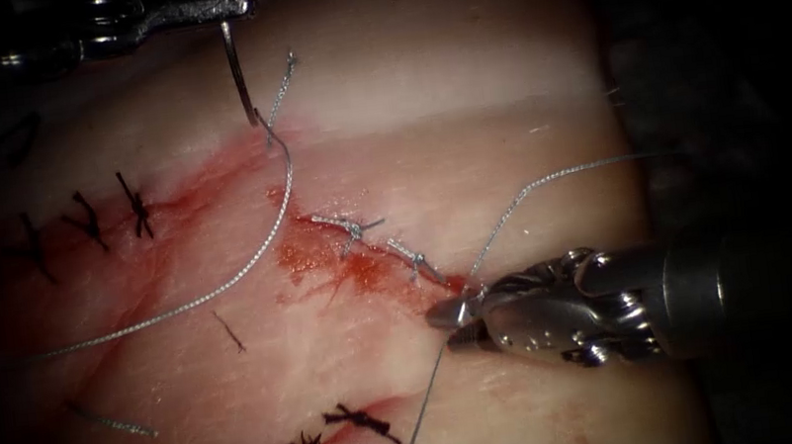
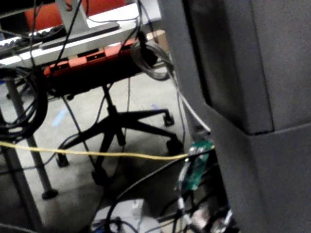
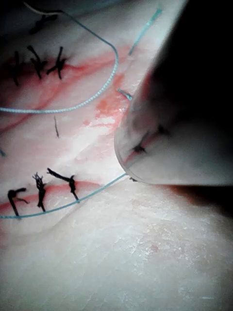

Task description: Wound Closure

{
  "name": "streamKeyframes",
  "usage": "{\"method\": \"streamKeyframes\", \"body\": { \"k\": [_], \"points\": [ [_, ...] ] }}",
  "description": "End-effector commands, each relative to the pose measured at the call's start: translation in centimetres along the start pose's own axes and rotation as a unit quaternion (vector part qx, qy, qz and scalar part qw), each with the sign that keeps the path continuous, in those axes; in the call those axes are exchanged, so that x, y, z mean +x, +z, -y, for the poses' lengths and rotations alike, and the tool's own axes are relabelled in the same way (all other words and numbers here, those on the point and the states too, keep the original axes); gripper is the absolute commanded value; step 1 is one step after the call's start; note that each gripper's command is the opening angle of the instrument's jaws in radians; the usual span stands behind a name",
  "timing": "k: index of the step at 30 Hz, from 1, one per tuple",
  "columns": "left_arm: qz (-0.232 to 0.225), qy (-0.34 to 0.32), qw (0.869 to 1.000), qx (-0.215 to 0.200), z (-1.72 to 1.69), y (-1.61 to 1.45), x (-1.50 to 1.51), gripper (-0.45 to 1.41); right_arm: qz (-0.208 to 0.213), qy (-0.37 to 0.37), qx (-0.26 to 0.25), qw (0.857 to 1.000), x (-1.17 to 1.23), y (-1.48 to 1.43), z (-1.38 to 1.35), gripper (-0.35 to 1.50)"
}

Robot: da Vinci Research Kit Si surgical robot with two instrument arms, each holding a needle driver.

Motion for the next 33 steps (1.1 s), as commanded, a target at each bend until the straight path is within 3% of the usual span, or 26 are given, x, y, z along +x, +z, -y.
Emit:
{"method": "streamKeyframes", "body": {
  "k": [1, 6, 13, 17, 33],
  "points": [
    [0.000, 0.000, 1.000, -0.001, 0.05, 0.04, 0.00, -0.45, 0.017, 0.014, 0.015, 1.000, 0.12, 0.04, 0.01, -0.35],
    [0.000, 0.000, 1.000, -0.001, 0.05, 0.04, -0.01, -0.45, 0.006, 0.053, 0.008, 0.999, 0.24, -0.06, -0.02, -0.35],
    [0.000, 0.000, 1.000, -0.001, 0.05, 0.04, -0.01, -0.45, -0.049, 0.102, 0.007, 0.994, 0.70, -0.15, 0.01, -0.35],
    [0.000, 0.000, 1.000, -0.001, 0.06, 0.04, -0.01, -0.45, -0.060, 0.111, 0.010, 0.992, 0.87, -0.16, 0.01, -0.35],
    [0.000, 0.000, 1.000, -0.001, 0.06, 0.04, -0.01, -0.45, -0.089, 0.108, 0.041, 0.989, 0.98, -0.16, 0.06, -0.35]
  ]
}}
